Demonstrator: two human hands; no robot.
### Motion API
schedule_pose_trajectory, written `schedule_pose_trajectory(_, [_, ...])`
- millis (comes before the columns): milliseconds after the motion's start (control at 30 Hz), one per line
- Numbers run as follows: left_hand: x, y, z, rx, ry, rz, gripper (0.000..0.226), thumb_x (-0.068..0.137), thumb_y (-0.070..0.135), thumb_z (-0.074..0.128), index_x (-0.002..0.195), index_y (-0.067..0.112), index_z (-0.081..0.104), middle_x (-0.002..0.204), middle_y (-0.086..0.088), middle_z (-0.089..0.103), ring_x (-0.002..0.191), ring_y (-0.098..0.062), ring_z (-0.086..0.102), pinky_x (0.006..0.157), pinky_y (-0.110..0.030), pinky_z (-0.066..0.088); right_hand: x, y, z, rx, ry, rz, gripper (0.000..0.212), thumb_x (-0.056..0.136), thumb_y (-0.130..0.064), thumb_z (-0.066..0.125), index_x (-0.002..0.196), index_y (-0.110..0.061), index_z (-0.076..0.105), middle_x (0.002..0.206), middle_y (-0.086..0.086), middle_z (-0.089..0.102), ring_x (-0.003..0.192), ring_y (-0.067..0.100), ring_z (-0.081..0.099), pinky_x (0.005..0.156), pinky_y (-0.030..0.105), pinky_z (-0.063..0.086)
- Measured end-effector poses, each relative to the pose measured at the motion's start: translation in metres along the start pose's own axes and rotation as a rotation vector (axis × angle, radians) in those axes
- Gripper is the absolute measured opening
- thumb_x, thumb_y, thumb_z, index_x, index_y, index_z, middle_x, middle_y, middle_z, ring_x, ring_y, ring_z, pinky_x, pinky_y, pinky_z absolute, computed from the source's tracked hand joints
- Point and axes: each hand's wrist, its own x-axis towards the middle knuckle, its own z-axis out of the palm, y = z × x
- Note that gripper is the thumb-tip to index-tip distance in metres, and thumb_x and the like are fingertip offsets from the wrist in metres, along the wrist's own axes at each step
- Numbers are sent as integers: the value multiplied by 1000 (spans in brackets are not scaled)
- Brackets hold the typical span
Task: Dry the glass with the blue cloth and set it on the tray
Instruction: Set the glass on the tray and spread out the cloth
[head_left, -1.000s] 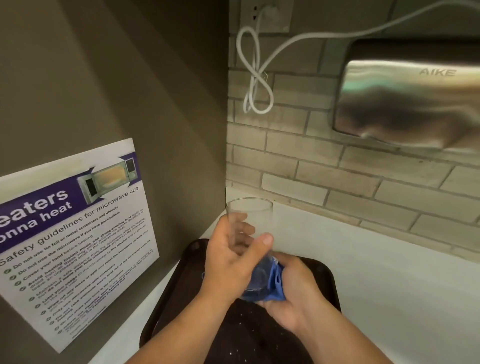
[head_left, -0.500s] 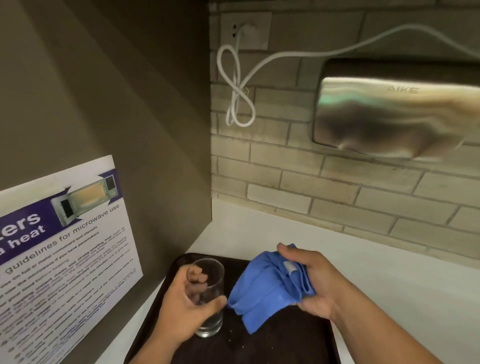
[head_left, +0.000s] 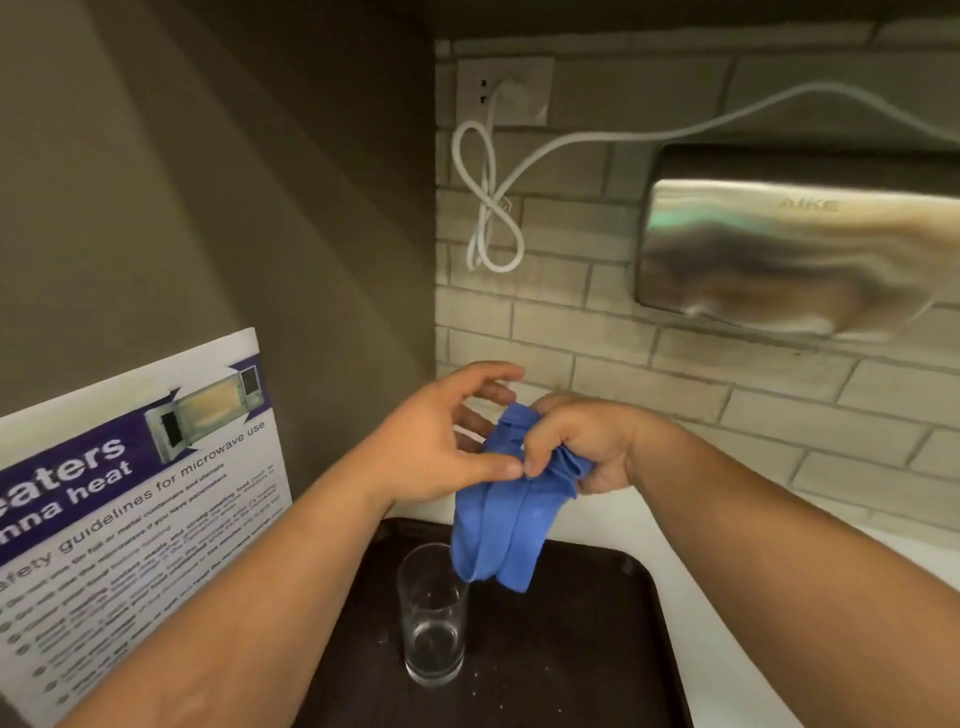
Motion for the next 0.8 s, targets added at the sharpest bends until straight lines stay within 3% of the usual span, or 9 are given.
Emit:
schedule_pose_trajectory(67, [15,13,-2,132,-6,41,66,73,21,91,130,42,68,121,0,74,93,-31,74,81,-35,63,-1,-11,1,-13,-9,10,24,64,7,54,80,-2,69,80,13,73,77,26,72,73,36,58])
schedule_pose_trajectory(133, [23,20,-1,157,15,51,37,82,9,85,116,21,80,107,-16,82,89,-46,73,81,-51,64,-9,-16,-2,-15,1,16,22,68,7,56,83,-2,70,82,13,75,78,25,74,73,38,61])
schedule_pose_trajectory(233, [29,26,7,144,39,13,6,90,2,78,93,7,81,80,-21,80,68,-35,73,75,-63,64,-34,-11,-13,-183,99,-2,26,79,9,68,101,-4,71,95,14,79,89,28,77,76,42,64])
schedule_pose_trajectory(333, [38,35,25,153,34,6,8,92,5,76,85,5,76,68,-21,75,57,-25,70,66,-58,66,-66,2,-21,-452,357,-65,31,79,8,77,104,-10,72,101,15,79,94,29,79,81,47,65])
schedule_pose_trajectory(400, [45,43,40,168,-17,12,10,93,9,76,83,7,75,73,-22,77,57,-29,76,66,-54,67,-88,10,-26,-574,471,-75,22,79,1,76,98,-10,74,96,20,78,87,27,78,79,40,64])
schedule_pose_trajectory(467, [53,52,58,176,-105,23,11,94,11,76,84,7,75,77,-23,78,64,-33,79,67,-52,68,-110,16,-33,-658,505,-28,10,84,-7,71,90,-12,77,87,17,78,81,27,76,73,34,59])
schedule_pose_trajectory(567, [67,62,88,192,-260,42,12,95,12,76,89,3,75,79,-22,80,61,-26,78,62,-41,65,-143,27,-49,-670,511,114,14,91,-15,66,93,-19,79,93,5,84,80,25,82,84,38,60])
schedule_pose_trajectory(733, [86,69,141,301,-448,56,10,96,16,78,89,9,76,67,4,78,60,-14,79,50,-18,54,-175,60,-77,-651,534,260,17,97,-16,60,99,-23,75,101,3,81,80,27,82,86,41,62])
schedule_pose_trajectory(800, [88,69,163,348,-449,74,9,95,14,78,91,7,77,75,-5,81,63,-16,80,51,-17,53,-180,76,-88,-637,570,282,17,98,-16,59,106,-20,74,107,5,79,82,26,82,87,42,63])
